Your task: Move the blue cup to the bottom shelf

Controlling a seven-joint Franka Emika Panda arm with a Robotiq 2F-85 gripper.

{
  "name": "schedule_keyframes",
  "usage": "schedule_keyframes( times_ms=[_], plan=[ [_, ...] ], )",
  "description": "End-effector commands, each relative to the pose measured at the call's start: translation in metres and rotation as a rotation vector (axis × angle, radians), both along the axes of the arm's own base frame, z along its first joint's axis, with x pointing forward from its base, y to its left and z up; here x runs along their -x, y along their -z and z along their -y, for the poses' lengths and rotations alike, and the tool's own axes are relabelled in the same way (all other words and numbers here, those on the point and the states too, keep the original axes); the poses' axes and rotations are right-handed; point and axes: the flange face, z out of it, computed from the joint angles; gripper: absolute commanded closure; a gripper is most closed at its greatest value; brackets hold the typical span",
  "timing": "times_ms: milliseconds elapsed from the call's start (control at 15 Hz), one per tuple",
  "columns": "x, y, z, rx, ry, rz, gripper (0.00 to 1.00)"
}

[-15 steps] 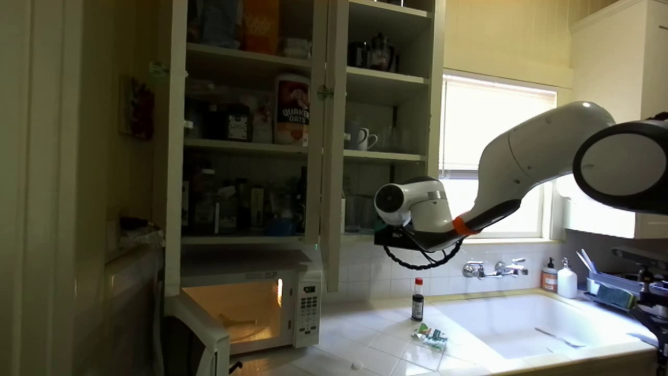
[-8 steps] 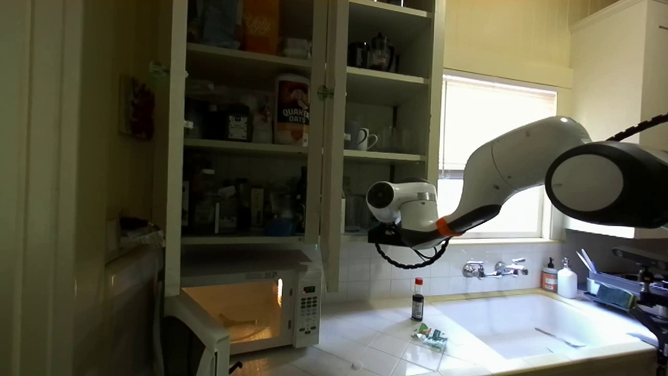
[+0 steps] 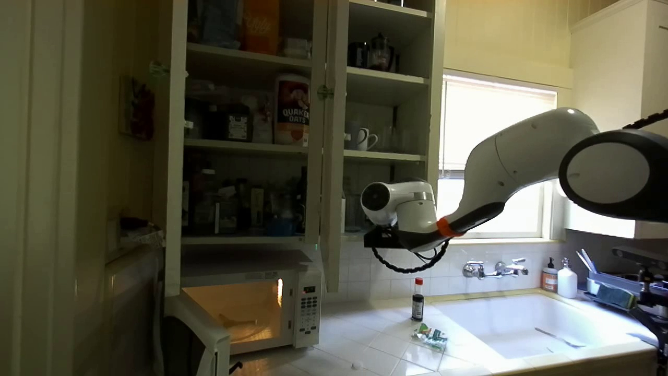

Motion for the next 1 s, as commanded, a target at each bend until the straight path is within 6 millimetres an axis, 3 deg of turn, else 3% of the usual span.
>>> schedule_keyframes(
  times_ms=[0, 133, 400, 733, 800, 867, 933],
  plan=[
    [0.058, 0.012, -0.006, 0.044, 0.089, -0.069, 0.00],
    [0.085, 0.024, 0.003, 0.043, 0.116, -0.163, 0.00],
    [0.141, 0.054, 0.025, 0.071, -0.020, -0.343, 0.00],
    [0.218, 0.095, 0.086, 0.057, -0.223, -0.428, 0.00],
    [0.226, 0.098, 0.102, 0.054, -0.266, -0.427, 0.00],
    [0.198, 0.093, 0.086, 0.069, -0.203, -0.427, 0.00],
    [0.212, 0.096, 0.100, 0.061, -0.231, -0.432, 0.00]
  ],
)
